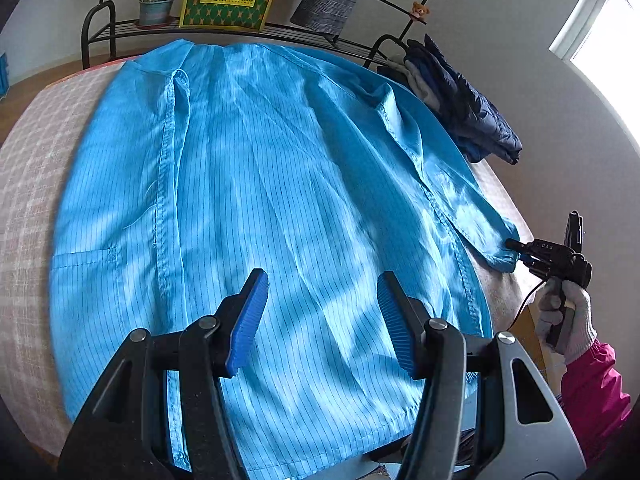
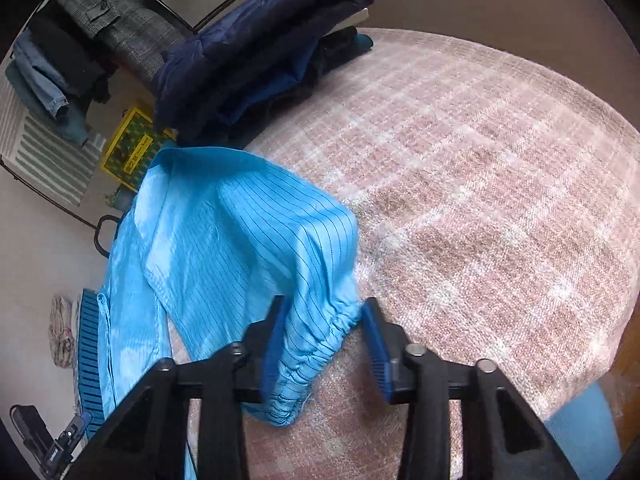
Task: Fold large clothes
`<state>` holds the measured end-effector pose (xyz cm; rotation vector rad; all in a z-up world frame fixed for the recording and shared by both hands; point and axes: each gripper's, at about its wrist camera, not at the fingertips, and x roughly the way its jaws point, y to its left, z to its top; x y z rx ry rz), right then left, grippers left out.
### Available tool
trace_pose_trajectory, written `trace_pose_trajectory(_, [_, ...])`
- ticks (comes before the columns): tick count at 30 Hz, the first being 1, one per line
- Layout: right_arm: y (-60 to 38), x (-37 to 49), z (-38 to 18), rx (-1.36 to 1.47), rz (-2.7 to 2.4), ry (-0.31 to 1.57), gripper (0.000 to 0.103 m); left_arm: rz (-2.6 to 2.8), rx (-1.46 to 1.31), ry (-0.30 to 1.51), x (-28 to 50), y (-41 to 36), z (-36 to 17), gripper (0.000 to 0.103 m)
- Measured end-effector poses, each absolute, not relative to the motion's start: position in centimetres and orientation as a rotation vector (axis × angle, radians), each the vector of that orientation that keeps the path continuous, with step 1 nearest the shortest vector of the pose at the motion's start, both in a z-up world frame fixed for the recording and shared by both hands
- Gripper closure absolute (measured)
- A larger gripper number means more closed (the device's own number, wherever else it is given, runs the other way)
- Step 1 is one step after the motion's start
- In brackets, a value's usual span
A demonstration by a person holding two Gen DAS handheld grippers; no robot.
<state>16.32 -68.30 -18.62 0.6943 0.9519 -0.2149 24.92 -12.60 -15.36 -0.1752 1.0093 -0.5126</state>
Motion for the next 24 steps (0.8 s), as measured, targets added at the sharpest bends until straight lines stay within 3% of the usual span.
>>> trace_pose_trajectory(8, [-61.6, 15.9, -7.6, 0.22, -0.29, 0.71, 0.095, -0.517, -0.174, 1.019, 25.0, -11.9, -15.7, 0.045])
trace_pose_trajectory(13, [-53.7, 14.6, -1.8, 0.07, -0.074, 0.561, 0.095, -0.498, -0.189, 0.99, 25.2, -11.1, -15.0, 0.045])
trace_pose_trajectory(17, [-45.6, 14.5, -2.6, -0.051, 0.17, 0.597, 0.095, -0.471, -0.229, 0.976, 25.6, -9.7, -14.5, 0.045])
trace_pose_trajectory(24, [-32.9, 12.7, -12.3, -0.281, 0.564, 0.844, 0.095, -0.398, -0.332, 0.974, 26.4, -6.6, -14.7, 0.045])
